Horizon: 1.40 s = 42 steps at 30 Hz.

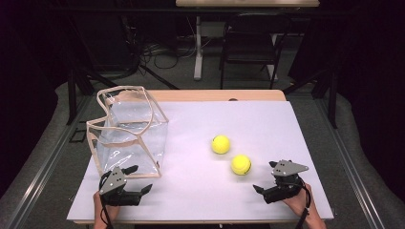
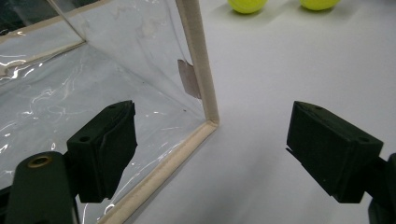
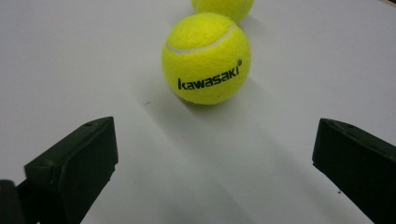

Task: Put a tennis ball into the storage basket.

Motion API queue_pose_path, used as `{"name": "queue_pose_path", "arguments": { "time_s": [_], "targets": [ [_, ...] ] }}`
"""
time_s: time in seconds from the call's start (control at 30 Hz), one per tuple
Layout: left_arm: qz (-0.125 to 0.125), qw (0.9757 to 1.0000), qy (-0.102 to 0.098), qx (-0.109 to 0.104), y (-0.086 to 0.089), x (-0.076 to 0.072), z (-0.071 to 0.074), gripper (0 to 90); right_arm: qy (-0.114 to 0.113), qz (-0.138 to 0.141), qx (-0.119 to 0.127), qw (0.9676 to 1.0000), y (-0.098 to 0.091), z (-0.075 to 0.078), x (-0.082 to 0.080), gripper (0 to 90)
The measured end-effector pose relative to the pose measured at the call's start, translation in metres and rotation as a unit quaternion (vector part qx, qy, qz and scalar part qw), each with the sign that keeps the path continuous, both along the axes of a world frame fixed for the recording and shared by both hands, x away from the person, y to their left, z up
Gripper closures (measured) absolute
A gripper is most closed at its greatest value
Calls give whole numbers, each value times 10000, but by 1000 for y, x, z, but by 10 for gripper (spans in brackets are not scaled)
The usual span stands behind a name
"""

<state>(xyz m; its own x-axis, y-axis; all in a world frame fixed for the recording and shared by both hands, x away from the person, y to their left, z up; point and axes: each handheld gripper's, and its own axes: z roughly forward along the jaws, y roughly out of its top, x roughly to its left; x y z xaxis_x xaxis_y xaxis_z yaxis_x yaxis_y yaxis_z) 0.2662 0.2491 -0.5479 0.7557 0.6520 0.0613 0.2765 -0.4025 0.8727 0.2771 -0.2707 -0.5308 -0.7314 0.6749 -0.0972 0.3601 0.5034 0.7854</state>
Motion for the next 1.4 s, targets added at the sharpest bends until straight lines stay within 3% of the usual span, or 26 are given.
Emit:
{"name": "queue_pose_path", "arguments": {
  "time_s": [0.27, 0.77, 1.4],
  "targets": [
    [-11, 10000, 13, 13, -1, 0, -1, 158, 173, -105, -240, 9995, 7, 4, 4, 0],
    [-46, 10000, 24, 11, -2, 0, -2, 158, 333, -58, -597, 9976, 28, 14, 14, 0],
    [-43, 10000, 22, 17, -2, 0, -2, 158, 409, 45, -748, 9964, 43, 25, 25, 0]
  ]
}}
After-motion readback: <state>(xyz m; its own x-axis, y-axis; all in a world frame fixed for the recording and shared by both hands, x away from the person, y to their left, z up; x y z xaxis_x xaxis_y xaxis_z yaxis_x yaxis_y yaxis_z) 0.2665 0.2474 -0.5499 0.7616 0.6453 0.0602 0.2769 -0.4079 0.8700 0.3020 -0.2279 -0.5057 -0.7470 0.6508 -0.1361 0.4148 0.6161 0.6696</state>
